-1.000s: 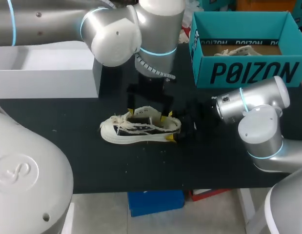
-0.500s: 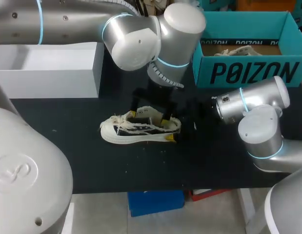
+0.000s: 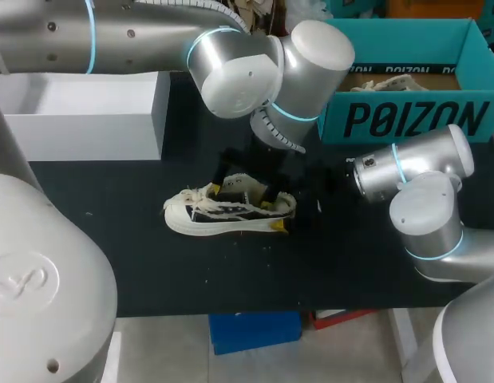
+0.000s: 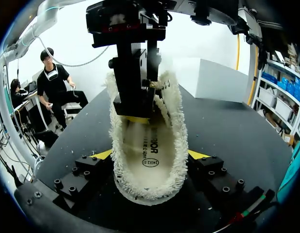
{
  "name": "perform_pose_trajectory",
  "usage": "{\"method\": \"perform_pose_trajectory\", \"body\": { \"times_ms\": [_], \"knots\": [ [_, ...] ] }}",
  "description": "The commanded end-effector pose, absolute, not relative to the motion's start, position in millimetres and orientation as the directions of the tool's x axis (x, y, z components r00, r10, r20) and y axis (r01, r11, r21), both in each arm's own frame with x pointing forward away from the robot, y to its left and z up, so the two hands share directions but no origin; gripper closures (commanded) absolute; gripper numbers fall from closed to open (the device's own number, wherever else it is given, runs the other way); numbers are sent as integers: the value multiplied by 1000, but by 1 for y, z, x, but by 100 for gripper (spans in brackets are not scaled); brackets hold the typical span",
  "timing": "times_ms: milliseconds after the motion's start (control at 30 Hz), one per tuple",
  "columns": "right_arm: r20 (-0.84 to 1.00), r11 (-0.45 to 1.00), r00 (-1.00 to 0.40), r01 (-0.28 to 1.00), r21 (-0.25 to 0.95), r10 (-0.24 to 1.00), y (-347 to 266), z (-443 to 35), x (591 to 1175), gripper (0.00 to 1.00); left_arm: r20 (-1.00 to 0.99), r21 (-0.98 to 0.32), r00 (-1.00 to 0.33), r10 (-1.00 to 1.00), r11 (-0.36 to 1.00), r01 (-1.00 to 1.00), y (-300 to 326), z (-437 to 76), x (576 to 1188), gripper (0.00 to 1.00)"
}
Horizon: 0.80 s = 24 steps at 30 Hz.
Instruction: Take the shoe out of the shoebox, open the shoe tongue, remove and reinsert the insole, then place the shoe into the shoebox
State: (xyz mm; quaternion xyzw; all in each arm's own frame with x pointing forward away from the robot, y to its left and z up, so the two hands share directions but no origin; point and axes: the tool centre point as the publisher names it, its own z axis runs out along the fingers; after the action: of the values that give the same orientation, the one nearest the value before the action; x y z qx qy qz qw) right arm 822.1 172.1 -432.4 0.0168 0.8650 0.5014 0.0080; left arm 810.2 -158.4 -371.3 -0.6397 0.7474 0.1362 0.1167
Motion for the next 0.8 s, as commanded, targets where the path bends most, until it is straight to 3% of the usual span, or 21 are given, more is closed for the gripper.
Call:
{"method": "perform_pose_trajectory", "body": {
  "times_ms": [33,100,133,167,200,800],
  "knots": [
    [2,498,-999,21,867,39,173,-435,823,100,-371,62,-157,-915,144,-988,-161,-374,809,18],
    [2,498,-999,21,867,39,173,-435,823,100,-373,66,-158,-914,144,-987,-160,-375,809,56],
    [2,498,-999,21,867,39,173,-435,823,100,-374,66,-158,-914,144,-987,-160,-374,809,64],
    [2,498,-999,21,867,39,173,-435,823,100,-377,69,-160,-912,144,-987,-160,-374,808,91],
    [2,498,-999,21,867,39,173,-435,823,100,-380,72,-162,-911,145,-987,-159,-374,808,100],
    [2,498,-999,21,867,39,173,-435,823,100,-330,101,-185,-926,160,-982,-155,-367,803,100]
  ]
}}
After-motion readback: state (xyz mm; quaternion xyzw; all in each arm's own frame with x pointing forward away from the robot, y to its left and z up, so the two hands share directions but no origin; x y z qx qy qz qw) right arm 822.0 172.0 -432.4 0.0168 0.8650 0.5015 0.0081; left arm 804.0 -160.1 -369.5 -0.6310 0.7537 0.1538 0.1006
